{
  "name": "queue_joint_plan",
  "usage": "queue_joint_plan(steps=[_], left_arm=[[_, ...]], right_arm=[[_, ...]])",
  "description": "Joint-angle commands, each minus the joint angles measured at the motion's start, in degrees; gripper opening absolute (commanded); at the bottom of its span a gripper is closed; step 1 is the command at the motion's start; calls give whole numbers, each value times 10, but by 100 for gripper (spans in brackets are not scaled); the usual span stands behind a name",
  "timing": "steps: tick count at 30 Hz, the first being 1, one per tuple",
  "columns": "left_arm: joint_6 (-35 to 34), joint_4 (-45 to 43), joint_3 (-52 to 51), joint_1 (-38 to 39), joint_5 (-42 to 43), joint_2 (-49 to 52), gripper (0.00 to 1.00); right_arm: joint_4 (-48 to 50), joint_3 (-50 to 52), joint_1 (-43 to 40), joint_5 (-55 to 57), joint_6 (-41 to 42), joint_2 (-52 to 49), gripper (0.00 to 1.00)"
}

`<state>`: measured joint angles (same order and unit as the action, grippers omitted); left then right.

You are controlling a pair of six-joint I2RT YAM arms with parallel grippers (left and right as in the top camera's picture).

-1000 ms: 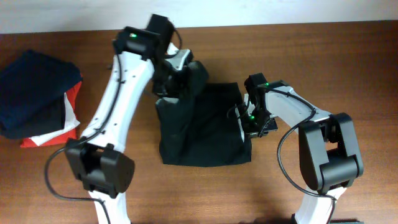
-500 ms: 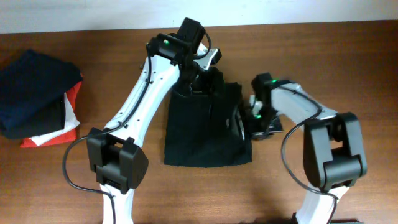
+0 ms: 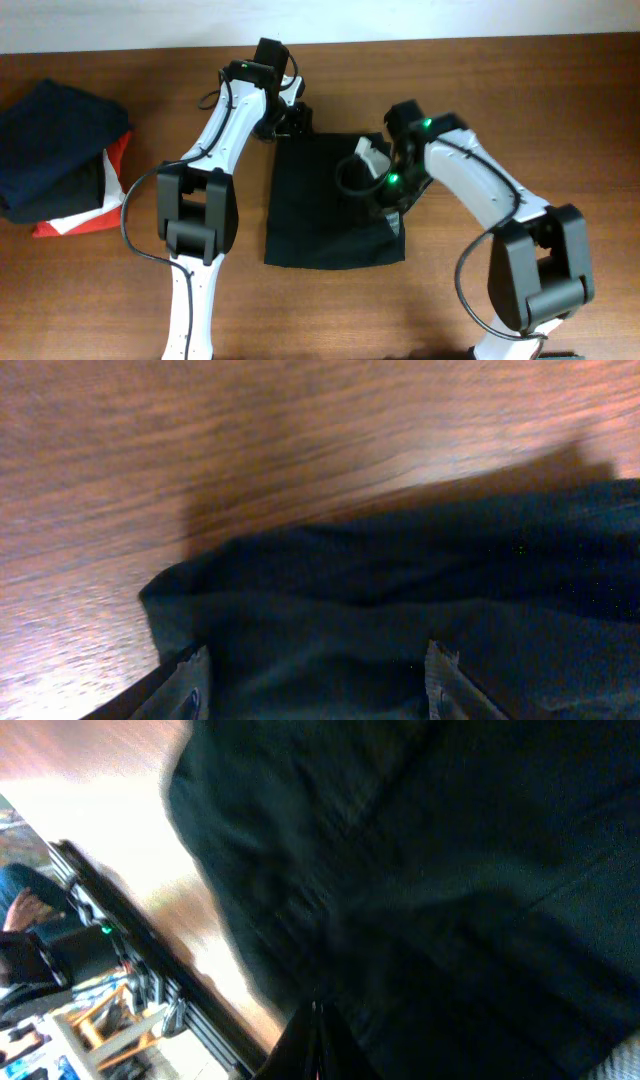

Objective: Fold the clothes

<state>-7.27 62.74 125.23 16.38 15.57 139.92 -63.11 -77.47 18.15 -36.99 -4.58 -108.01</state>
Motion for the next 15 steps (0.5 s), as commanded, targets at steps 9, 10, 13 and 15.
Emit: queue_joint_plan(steps=[9,10,13,15], left_arm=[[11,340,-3,6,-5,53,71],[11,340,-5,11,35,52,71],[12,321,1,18,37,45,70],[38,256,24,17,38,-12,71]], right_arm=[[209,143,-56,433,145,5,14],[207,106,-74,433,144,5,16],[148,-5,-83,417,110,5,17],[113,-27,-83,417,110,5,19]])
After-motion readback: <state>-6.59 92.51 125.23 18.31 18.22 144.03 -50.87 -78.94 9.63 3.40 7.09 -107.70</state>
